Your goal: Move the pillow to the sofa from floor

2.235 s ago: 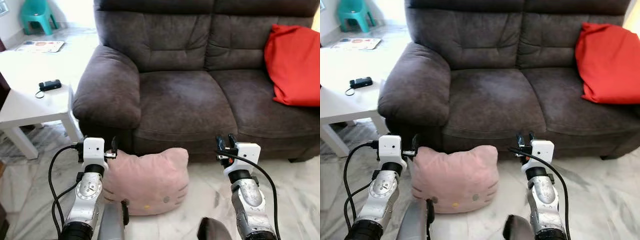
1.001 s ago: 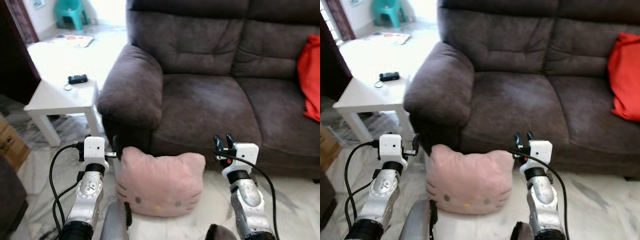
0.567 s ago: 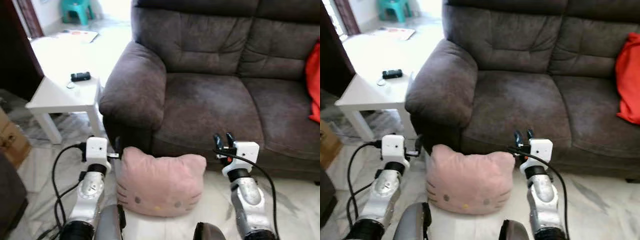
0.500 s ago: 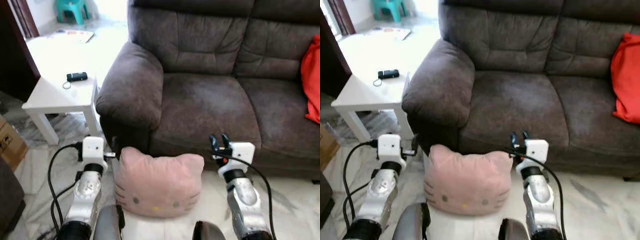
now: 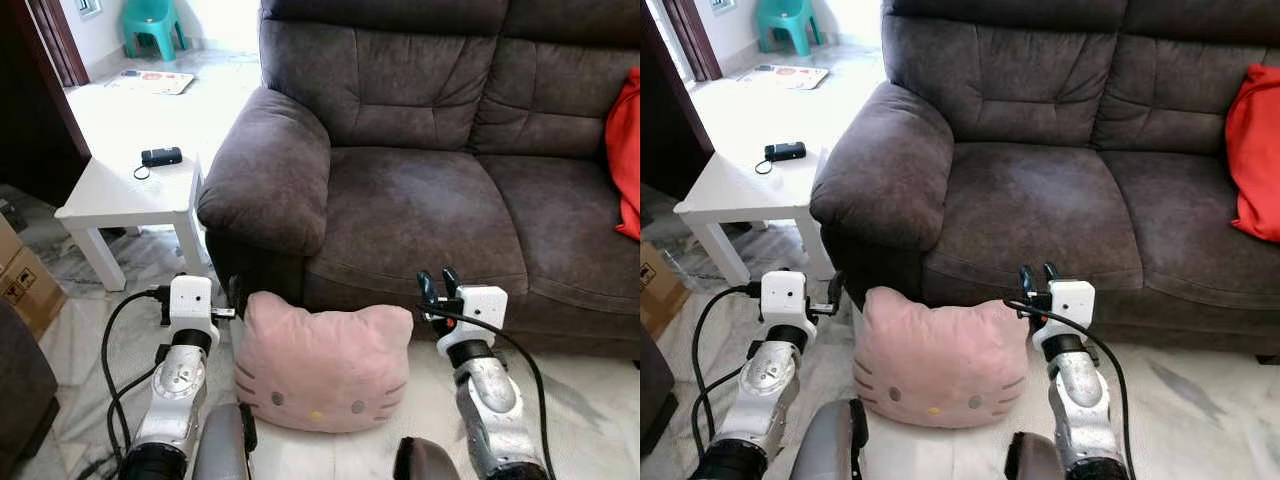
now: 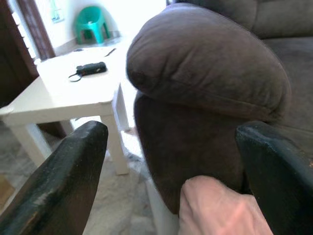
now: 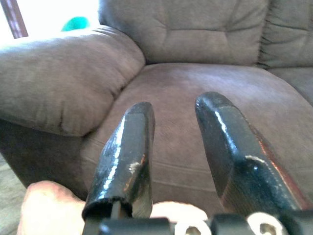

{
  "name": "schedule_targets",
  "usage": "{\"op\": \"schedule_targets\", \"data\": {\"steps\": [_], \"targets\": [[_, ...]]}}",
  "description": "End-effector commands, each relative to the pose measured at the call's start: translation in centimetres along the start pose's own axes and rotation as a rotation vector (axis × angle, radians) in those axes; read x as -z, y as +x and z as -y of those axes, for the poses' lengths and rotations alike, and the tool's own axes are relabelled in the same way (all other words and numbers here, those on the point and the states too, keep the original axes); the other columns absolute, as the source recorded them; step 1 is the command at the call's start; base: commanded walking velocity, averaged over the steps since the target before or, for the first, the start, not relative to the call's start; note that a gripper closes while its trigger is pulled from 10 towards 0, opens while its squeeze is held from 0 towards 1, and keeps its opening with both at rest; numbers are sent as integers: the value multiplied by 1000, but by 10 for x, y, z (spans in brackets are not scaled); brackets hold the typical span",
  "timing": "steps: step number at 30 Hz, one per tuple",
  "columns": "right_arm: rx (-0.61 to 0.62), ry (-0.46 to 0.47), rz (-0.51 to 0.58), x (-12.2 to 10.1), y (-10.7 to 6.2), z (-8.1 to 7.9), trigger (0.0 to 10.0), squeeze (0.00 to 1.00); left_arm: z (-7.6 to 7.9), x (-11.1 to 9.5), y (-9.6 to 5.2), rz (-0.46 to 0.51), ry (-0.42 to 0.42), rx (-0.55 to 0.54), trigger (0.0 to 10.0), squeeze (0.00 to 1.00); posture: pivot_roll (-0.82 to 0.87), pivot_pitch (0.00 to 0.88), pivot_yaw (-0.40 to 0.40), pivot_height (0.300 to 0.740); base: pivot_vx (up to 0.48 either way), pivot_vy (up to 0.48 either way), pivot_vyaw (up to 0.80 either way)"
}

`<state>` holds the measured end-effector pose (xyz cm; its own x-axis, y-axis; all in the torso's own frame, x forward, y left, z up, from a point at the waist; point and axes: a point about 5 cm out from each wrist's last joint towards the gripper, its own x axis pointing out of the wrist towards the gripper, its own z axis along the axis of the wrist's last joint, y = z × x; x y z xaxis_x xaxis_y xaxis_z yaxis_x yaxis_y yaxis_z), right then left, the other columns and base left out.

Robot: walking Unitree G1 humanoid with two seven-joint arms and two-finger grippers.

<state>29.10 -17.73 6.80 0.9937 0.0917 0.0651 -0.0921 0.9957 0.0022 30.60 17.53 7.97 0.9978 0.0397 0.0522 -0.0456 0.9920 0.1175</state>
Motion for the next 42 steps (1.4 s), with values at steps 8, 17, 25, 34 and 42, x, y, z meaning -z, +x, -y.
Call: {"op": "schedule_targets", "data": {"steps": [8, 17, 25, 34, 42], "targets": [[-20, 13, 7, -2, 3, -5, 10000, 0, -4, 0, 0, -7, -1, -7, 10000, 0, 59, 0, -47, 551, 260, 0, 100], [-29, 17, 1, -1, 3, -6, 10000, 0, -4, 0, 0, -5, -4, -4, 10000, 0, 58, 0, -47, 551, 281, 0, 0], [-49, -3, -4, 0, 2, -8, 10000, 0, -4, 0, 0, -5, -2, -3, 10000, 0, 57, 0, -47, 551, 277, 0, 117], [-50, 12, 1, 0, 1, -9, 10000, 0, 0, 0, -1, 8, -6, 31, 10000, 0, 56, 0, -46, 551, 27, 0, 56], [-44, 17, 9, -1, 2, -9, 10000, 0, 2, -2, -1, 24, 15, 49, 10000, 0, 55, 0, -47, 551, 0, 0, 0]]}}
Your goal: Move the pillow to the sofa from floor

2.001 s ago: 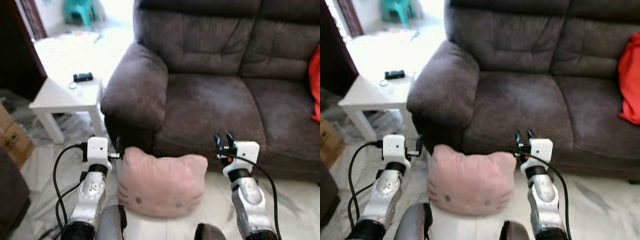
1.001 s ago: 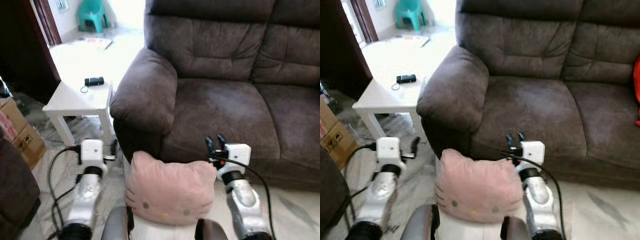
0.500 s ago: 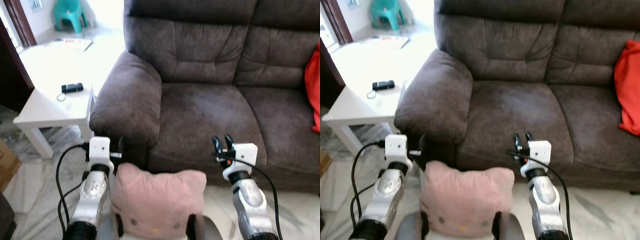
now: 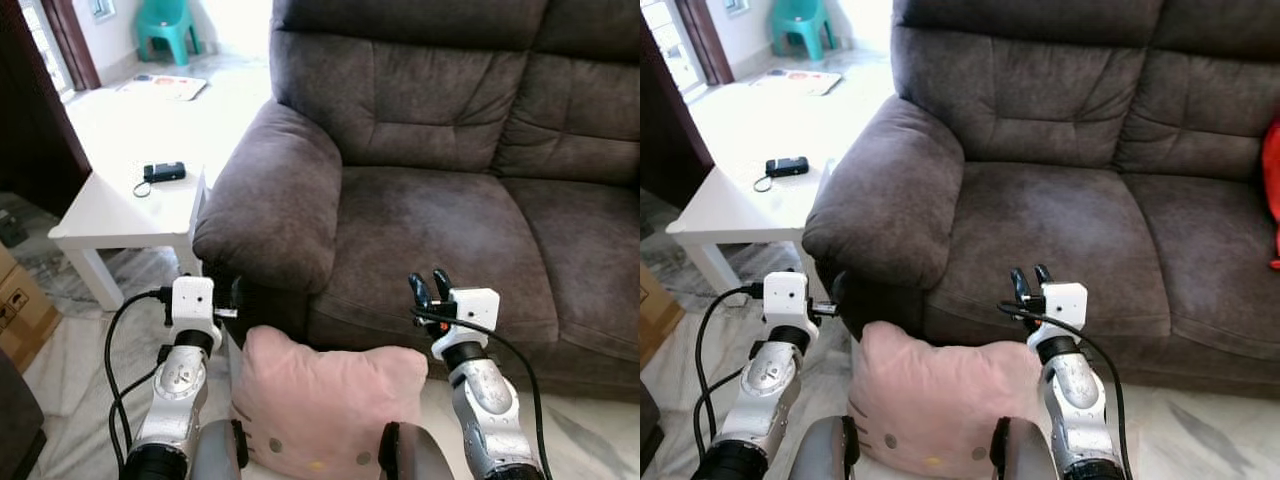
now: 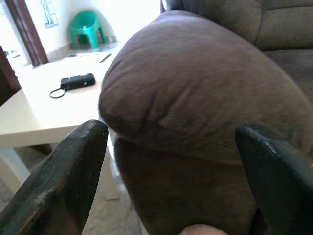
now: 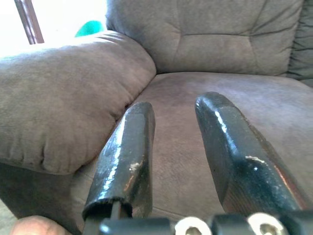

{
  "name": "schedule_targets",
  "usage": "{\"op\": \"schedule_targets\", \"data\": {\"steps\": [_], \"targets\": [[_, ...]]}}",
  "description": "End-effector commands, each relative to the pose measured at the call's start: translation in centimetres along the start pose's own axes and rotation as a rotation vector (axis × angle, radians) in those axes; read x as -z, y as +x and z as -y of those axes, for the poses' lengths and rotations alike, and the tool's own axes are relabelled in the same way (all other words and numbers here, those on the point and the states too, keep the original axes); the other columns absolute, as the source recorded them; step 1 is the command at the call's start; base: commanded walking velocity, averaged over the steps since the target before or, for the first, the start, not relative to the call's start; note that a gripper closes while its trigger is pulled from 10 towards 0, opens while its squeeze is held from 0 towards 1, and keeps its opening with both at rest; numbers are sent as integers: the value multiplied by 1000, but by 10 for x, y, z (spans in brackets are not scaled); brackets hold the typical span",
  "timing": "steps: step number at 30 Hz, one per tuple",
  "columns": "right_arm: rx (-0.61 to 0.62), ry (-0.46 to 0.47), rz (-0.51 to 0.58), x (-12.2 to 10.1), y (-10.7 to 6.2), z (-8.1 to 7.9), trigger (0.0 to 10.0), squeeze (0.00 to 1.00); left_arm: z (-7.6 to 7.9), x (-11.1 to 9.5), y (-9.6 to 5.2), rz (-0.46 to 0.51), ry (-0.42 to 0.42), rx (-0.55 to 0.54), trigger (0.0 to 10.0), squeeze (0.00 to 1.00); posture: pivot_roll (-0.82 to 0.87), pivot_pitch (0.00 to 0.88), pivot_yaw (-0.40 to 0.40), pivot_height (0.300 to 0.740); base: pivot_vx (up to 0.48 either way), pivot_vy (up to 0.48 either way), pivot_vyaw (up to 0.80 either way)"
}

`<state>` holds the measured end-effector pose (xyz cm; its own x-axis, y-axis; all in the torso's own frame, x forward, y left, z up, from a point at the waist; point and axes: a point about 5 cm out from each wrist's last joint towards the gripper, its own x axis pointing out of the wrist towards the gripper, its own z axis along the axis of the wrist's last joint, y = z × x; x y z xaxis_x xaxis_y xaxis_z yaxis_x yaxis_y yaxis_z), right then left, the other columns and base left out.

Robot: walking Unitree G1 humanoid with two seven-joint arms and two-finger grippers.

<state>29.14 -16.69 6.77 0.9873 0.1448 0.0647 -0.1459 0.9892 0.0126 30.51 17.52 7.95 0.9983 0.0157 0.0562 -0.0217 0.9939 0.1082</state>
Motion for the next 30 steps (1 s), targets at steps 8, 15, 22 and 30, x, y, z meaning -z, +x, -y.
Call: {"op": "schedule_targets", "data": {"steps": [8, 15, 22, 30], "targets": [[25, 9, 38, -6, 0, 3, 10000, 0, 6, -10, 1, 68, 66, 58, 10000, 0, 54, 0, -46, 551, 0, 0, 0], [23, 20, 38, -4, -1, 0, 10000, 0, 5, -9, 1, 65, 67, 50, 10000, 0, 56, 0, -47, 551, 0, 0, 0], [23, 10, 36, -6, 0, 2, 10000, 0, 4, -6, 1, 48, 54, 37, 10000, 0, 53, 0, -48, 551, 0, 0, 0], [38, 11, 16, -5, 1, 5, 10000, 0, 4, -5, 0, 41, 47, 34, 10000, 0, 51, 0, -50, 551, 0, 0, 0]]}}
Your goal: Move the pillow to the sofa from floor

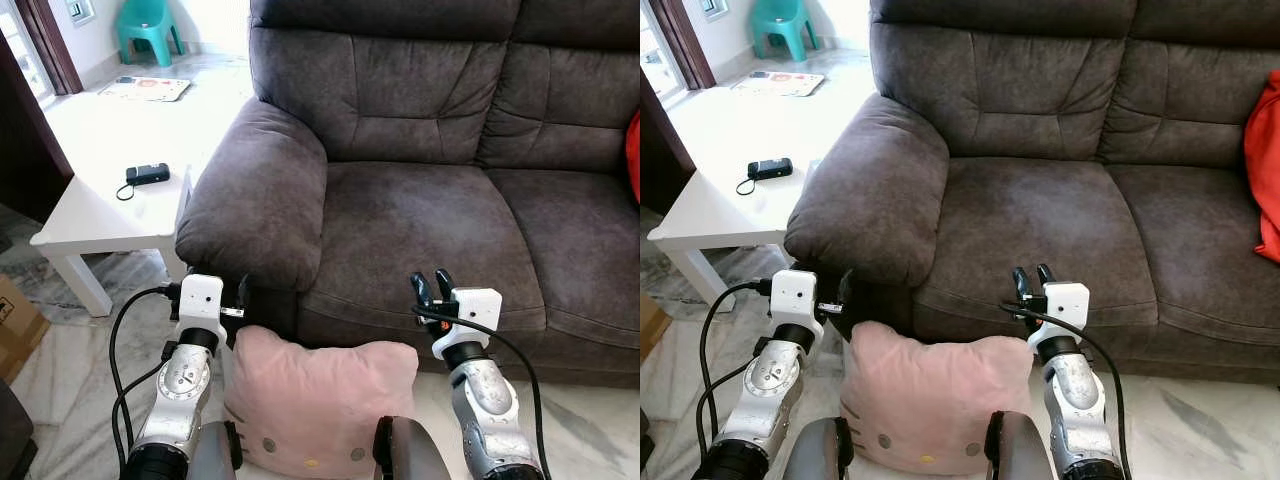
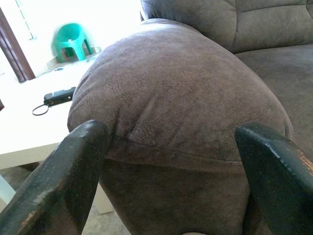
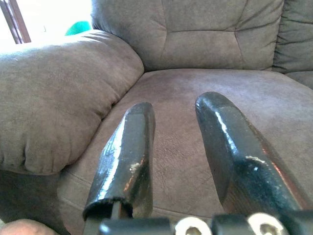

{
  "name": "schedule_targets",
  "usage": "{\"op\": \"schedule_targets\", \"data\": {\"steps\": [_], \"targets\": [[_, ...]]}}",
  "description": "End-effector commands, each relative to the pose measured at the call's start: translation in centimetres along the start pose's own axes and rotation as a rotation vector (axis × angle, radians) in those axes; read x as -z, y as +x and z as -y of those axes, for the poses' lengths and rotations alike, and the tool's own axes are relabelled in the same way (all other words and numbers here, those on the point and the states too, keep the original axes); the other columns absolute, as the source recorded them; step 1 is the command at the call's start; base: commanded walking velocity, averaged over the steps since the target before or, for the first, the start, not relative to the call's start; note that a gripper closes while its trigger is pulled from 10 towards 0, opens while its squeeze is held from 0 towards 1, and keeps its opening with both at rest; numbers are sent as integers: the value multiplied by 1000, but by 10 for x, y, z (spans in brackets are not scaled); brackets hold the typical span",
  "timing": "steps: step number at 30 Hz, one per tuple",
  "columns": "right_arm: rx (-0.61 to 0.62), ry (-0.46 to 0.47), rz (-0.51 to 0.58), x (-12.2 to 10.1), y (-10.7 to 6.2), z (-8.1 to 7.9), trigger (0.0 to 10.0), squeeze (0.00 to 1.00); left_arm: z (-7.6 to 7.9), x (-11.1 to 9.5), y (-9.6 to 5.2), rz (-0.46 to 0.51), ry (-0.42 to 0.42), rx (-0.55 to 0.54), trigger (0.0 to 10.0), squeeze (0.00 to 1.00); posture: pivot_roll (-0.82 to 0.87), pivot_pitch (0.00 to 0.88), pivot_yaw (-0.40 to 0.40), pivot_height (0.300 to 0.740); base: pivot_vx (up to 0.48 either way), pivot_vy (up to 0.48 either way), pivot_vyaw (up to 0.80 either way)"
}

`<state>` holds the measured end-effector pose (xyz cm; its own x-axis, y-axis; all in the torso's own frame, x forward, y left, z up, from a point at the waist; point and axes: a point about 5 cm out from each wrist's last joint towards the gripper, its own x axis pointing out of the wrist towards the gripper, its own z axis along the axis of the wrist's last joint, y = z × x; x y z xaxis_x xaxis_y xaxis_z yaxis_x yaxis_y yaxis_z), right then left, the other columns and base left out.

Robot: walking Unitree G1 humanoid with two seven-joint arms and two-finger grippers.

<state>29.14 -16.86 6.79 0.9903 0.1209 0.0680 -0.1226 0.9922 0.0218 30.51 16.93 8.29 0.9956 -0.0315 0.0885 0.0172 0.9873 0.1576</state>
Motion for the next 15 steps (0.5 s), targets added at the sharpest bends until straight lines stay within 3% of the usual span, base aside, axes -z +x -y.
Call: {"op": "schedule_targets", "data": {"steps": [1, 15], "targets": [[13, 5, 12, -5, 2, 4, 10000, 0, -1, 0, 0, 2, 1, -8, 10000, 0, 51, 0, -50, 551, 0, 0, 0], [-14, -6, -4, -4, 3, 1, 10000, 0, -2, 1, 0, -8, -1, -17, 10000, 0, 49, 0, -53, 551, 0, 0, 0]]}}
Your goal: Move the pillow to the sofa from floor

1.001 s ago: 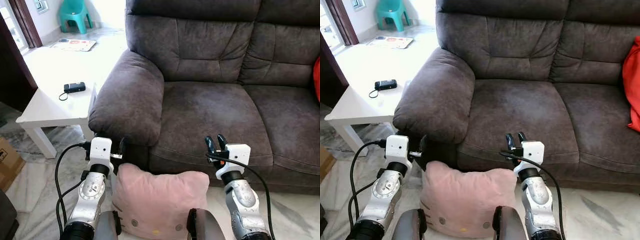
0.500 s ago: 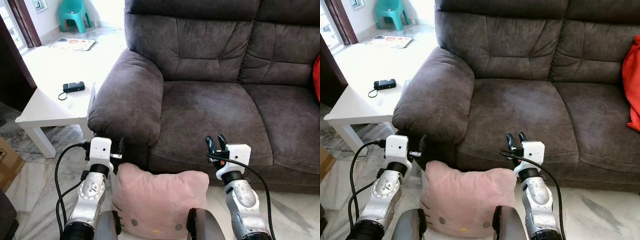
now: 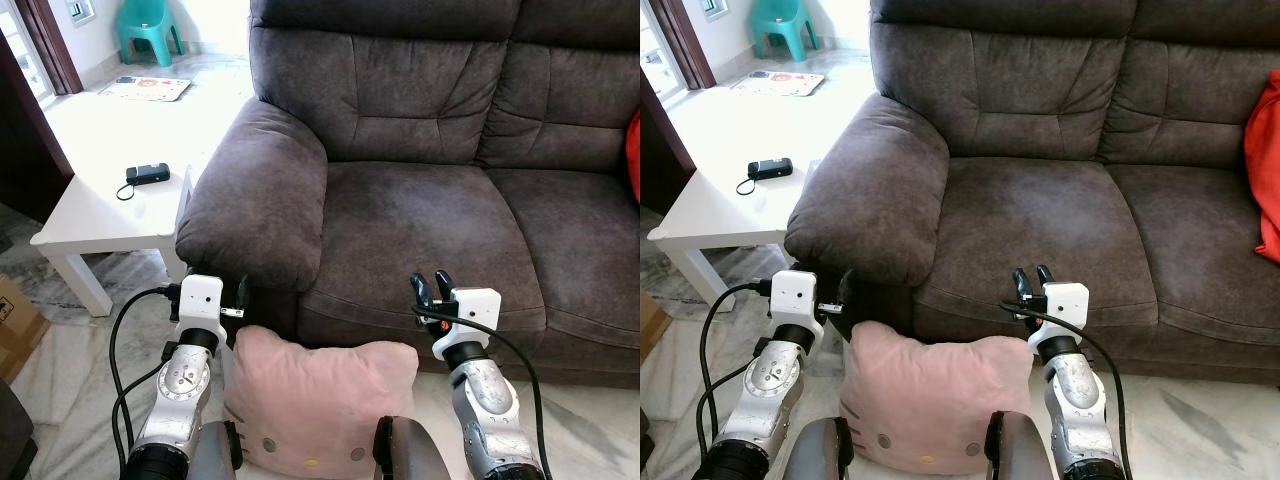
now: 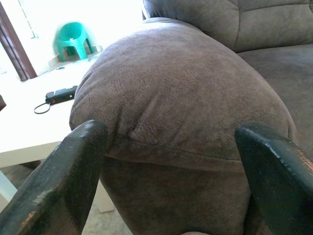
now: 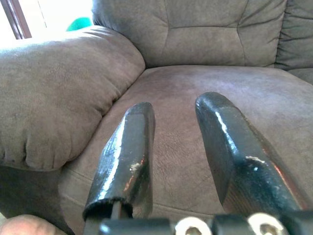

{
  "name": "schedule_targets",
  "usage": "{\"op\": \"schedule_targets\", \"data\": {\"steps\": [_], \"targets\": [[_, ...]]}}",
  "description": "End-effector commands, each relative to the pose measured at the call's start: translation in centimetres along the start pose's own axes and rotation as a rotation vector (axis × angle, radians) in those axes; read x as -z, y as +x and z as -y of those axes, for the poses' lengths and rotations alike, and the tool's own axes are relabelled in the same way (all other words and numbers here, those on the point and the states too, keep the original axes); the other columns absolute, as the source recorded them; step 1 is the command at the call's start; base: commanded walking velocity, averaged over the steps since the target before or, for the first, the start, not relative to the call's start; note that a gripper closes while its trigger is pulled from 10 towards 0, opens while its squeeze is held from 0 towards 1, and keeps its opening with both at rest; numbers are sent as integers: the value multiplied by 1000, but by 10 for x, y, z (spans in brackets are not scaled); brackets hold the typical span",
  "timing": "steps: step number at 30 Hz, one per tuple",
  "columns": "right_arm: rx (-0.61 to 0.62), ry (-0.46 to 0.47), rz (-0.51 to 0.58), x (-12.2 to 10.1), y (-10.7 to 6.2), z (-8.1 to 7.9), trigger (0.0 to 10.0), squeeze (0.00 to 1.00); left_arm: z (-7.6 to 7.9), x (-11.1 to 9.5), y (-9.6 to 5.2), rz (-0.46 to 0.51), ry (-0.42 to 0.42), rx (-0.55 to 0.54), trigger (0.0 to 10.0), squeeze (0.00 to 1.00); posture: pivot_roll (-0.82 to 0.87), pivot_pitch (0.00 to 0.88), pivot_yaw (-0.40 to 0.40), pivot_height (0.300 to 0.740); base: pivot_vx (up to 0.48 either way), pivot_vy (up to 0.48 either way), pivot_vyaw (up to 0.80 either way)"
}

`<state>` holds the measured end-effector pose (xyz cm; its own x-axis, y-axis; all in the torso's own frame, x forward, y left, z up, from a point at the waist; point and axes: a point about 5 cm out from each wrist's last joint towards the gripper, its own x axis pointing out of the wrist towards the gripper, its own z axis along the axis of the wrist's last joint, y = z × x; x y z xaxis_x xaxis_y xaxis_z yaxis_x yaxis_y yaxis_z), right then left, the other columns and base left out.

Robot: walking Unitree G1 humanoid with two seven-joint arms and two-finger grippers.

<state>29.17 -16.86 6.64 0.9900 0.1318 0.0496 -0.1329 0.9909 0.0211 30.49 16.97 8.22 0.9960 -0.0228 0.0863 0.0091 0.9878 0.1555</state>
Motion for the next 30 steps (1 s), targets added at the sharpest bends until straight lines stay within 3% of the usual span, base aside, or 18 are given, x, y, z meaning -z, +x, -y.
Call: {"op": "schedule_targets", "data": {"steps": [1, 30], "targets": [[-7, -3, 10, -5, 3, 1, 10000, 0, -1, 1, 0, -5, 0, -9, 10000, 0, 48, 0, -53, 551, 0, 0, 0], [-31, -22, -16, -2, 2, -2, 10000, 0, 0, 6, 0, -38, -17, -6, 10000, 0, 49, 0, -58, 531, 0, 0, 0]]}}
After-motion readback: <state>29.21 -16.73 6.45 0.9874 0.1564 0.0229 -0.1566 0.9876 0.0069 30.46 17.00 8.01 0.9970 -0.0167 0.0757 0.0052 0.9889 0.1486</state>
